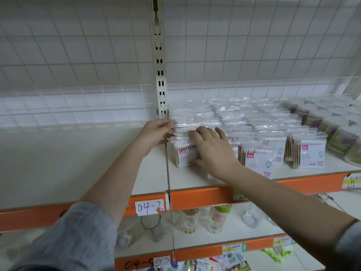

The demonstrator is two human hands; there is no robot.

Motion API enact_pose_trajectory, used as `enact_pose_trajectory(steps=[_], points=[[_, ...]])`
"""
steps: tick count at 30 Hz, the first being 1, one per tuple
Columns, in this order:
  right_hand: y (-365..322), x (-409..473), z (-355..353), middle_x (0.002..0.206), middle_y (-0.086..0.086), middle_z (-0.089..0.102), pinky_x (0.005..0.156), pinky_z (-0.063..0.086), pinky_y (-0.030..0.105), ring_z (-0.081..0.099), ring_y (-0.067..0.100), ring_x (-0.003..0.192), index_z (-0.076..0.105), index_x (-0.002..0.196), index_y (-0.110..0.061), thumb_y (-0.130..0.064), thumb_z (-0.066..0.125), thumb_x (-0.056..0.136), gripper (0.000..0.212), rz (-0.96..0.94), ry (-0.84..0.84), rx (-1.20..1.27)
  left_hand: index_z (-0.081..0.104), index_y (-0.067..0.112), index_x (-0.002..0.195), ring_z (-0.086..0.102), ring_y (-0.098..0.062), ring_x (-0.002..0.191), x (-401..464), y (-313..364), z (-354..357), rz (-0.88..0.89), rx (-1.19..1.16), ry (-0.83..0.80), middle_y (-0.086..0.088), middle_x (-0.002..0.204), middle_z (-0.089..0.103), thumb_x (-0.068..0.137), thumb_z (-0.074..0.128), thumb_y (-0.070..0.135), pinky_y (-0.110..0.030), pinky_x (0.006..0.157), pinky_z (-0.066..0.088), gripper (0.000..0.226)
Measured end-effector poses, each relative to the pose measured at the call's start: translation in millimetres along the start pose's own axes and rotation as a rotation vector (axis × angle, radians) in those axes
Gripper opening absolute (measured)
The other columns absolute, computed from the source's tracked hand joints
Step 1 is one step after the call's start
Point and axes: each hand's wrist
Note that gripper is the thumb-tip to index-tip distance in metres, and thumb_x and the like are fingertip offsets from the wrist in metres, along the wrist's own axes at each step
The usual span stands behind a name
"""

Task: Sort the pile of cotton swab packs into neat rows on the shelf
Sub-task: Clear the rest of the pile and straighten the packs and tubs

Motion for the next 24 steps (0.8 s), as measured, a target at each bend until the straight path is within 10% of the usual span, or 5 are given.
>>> enact_pose_trajectory(steps=[5, 10, 20, 24], points=[[5.2, 4.2, -13.2, 0.140, 0.000, 0.038, 0.115, 0.012, 0.045, 0.036, 0.021, 0.132, 0.033, 0.141, -0.019, -0.028, 0.062, 0.084, 0.065, 0.022, -0.076, 0.106, 0.066, 0.010, 0.111, 0.059, -0.010, 0.096, 21.6, 12.2, -13.8, 0.246, 0.493, 0.193, 0.000, 0.110, 0.066, 0.095, 0.053, 0.020, -0.015, 0.078, 0.038, 0.023], [6.3, 4.2, -18.4, 0.151, -0.002, 0.026, 0.117, 0.005, 0.045, 0.024, 0.016, 0.140, 0.021, 0.148, -0.020, -0.031, 0.063, 0.083, 0.078, 0.066, -0.123, 0.126, 0.055, 0.009, 0.130, 0.051, -0.019, 0.122, 59.0, 41.0, -8.4, 0.358, 0.817, 0.002, -0.006, 0.135, 0.054, 0.099, 0.044, 0.019, -0.023, 0.101, 0.036, 0.034], [5.2, 3.7, -11.9, 0.154, -0.006, 0.023, 0.117, 0.003, 0.046, 0.016, 0.011, 0.144, 0.021, 0.149, -0.023, -0.036, 0.067, 0.082, 0.082, 0.084, -0.114, 0.140, 0.001, 0.009, 0.150, 0.029, -0.030, 0.138, 112.5, 57.7, 11.2, 0.121, 1.364, -0.279, -0.015, 0.155, 0.018, 0.100, 0.034, 0.039, -0.031, 0.106, 0.029, 0.067], [9.0, 5.6, -12.4, 0.147, -0.004, 0.033, 0.117, 0.002, 0.044, 0.027, 0.015, 0.138, 0.023, 0.147, -0.024, -0.035, 0.065, 0.082, 0.078, 0.066, -0.124, 0.142, 0.022, 0.005, 0.146, 0.040, -0.030, 0.128, 118.6, 68.7, 11.3, 0.095, 1.451, -0.261, -0.014, 0.147, 0.034, 0.094, 0.044, 0.048, -0.035, 0.097, 0.038, 0.071]])
Point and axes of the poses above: each hand's wrist, its own x-axis towards the middle knuckle, its own z-axis out of the palm, y = z × x
